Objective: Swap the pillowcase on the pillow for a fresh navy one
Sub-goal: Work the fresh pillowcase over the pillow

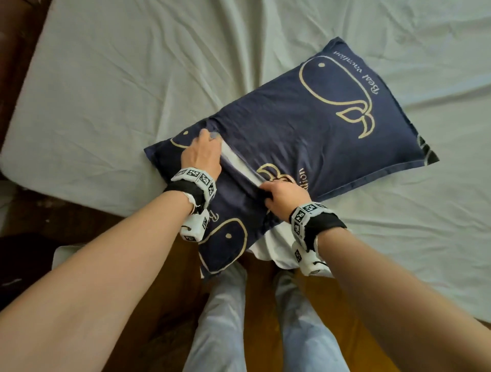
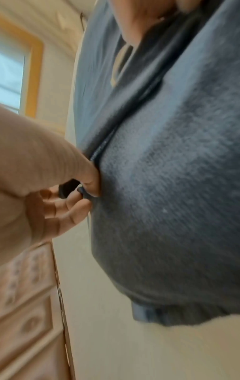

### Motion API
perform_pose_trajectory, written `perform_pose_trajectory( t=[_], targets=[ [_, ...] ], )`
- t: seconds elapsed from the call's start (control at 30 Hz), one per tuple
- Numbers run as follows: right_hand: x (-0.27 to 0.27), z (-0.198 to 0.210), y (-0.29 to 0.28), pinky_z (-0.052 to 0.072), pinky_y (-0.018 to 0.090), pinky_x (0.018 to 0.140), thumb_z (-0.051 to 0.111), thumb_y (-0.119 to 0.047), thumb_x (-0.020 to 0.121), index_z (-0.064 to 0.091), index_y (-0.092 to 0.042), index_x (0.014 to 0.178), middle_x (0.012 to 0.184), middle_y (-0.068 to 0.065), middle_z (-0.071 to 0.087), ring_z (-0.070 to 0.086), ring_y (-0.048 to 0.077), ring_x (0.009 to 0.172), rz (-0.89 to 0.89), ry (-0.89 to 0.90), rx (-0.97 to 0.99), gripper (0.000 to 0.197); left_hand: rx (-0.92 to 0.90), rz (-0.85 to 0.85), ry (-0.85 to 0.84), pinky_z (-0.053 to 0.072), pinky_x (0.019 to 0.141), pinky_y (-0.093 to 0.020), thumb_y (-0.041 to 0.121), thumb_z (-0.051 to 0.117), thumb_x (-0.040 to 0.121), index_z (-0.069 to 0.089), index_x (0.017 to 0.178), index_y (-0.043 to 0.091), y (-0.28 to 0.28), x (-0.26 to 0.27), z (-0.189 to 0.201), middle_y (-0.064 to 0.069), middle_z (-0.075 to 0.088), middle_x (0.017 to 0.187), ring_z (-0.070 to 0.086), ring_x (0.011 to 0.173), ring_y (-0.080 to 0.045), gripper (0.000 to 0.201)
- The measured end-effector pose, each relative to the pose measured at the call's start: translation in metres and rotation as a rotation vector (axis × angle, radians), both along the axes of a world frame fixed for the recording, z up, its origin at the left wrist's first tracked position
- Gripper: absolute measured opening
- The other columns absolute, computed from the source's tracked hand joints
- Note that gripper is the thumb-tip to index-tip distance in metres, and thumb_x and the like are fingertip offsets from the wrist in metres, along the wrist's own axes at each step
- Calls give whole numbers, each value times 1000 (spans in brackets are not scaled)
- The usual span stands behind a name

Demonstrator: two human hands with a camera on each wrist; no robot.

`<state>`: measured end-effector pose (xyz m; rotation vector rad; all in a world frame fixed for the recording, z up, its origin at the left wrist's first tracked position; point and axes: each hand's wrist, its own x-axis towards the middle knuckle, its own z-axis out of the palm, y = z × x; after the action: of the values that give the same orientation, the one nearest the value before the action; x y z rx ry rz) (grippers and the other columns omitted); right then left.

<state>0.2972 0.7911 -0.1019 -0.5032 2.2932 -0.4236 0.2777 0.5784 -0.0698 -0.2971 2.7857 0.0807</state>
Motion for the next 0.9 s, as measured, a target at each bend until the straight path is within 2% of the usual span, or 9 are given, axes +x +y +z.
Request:
perform_pose_trajectory(
  t=[0.17,0.27,0.33,0.43,0.5,0.6,0.7,0.77,0.9],
  targets=[
    [5,2,7,49,41,75,51,-25,94,52,-20,120,119,7,56,59,34,107,-191,256,32,27,151,18,159,53,79,-42,8,63,78,45,124,22,8,18,1,-5,33,134,49,113,-27,52],
    [-3,8,6,49,43,75,57,-40,93,46,-14,114,118,9,55,61,38,102,-287,209,42,36,197,-51,-11,43,99,-40,32,60,88,48,134,21,24,27,-9,-2,41,138,40,129,-24,49],
    [-11,7,-1,49,43,78,57,-46,92,46,-15,114,119,9,57,61,37,104,-215,223,65,40,130,-187,-121,34,109,-40,41,61,88,38,145,27,29,32,-18,0,26,154,25,140,-22,63],
    [-21,1,-18,47,44,80,50,-56,92,49,-18,113,117,7,60,63,36,102,-203,217,70,44,70,-231,-131,37,106,-43,48,77,72,12,154,30,27,39,-26,-2,-4,161,19,143,-25,105],
    [-25,-4,-22,44,44,84,34,-62,96,53,-21,111,115,7,61,61,35,104,-294,144,67,47,98,-128,-84,44,98,-45,46,87,60,5,153,29,25,41,-28,-6,-2,158,26,138,-28,125],
    [-24,-12,-20,43,42,83,44,-57,94,55,-20,114,115,7,61,61,33,105,-200,209,120,43,66,-166,-31,45,95,-43,46,89,54,30,138,28,26,40,-29,-1,30,139,36,126,-24,103],
    [-22,-15,-16,44,39,77,51,-46,91,59,-21,115,111,7,66,63,34,102,-140,235,148,35,47,-299,42,32,107,-38,44,85,58,41,126,25,26,42,-38,1,41,128,39,124,-21,83],
    [-26,-9,-10,42,37,71,45,-40,94,57,-20,106,100,10,70,65,38,93,-289,225,85,26,41,-393,30,20,116,-45,38,82,63,34,138,25,26,45,-46,0,34,143,29,137,-23,90],
    [-24,3,10,46,35,68,51,-40,92,56,-21,94,78,4,67,62,34,76,-501,315,-131,19,-23,-547,-208,9,115,-61,38,68,76,0,153,36,36,33,-52,0,-3,162,-3,148,-28,102]
  ],
)
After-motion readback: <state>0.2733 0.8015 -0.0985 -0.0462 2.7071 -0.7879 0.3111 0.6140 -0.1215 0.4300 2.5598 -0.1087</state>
